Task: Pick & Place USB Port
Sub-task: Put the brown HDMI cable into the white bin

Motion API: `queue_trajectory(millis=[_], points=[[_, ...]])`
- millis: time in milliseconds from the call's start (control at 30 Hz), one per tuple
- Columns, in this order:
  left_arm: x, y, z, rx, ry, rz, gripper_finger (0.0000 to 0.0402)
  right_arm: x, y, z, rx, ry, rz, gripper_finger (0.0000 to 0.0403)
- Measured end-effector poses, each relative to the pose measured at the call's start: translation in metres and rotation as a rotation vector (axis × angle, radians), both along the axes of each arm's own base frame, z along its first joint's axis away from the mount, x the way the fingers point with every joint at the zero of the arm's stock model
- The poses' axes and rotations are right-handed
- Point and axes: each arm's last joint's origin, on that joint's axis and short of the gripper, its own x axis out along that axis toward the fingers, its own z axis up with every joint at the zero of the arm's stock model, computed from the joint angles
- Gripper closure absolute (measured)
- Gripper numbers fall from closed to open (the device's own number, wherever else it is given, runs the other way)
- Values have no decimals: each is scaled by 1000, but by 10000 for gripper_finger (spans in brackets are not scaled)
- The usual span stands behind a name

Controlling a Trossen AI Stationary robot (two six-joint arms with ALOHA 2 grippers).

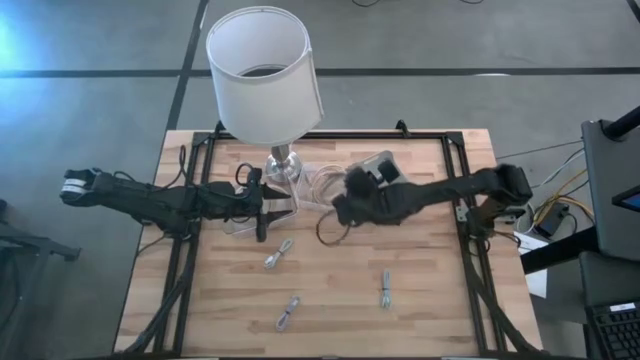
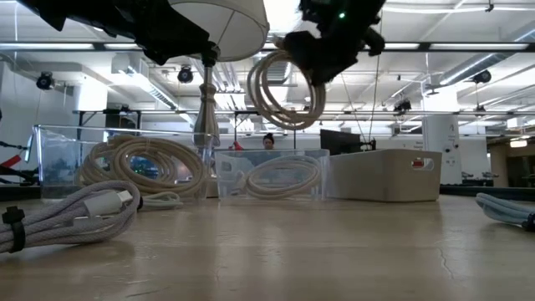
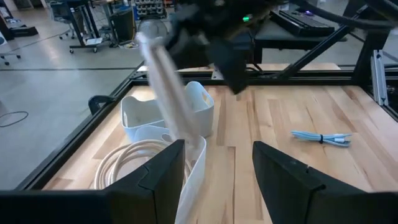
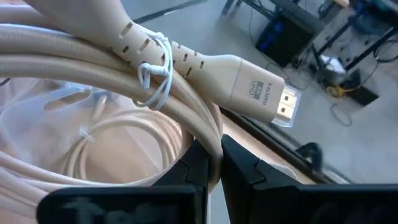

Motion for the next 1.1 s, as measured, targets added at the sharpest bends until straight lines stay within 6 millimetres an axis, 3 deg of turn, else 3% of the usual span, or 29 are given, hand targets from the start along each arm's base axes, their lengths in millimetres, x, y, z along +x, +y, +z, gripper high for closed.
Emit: queue_trajectory(millis=[267, 667, 900, 1100], points=[[0, 0, 0, -14, -2, 3, 209, 4, -33, -9, 184, -89, -55, 381], [-1, 0, -5, -67, 4, 13, 209, -9, -34, -47, 255, -132, -145, 381], [-1, 0, -5, -71, 3, 14, 209, -7, -33, -67, 259, -178, -76, 381], [-1, 0, -5, -71, 2, 14, 209, -11, -35, -76, 304, -114, -19, 380]])
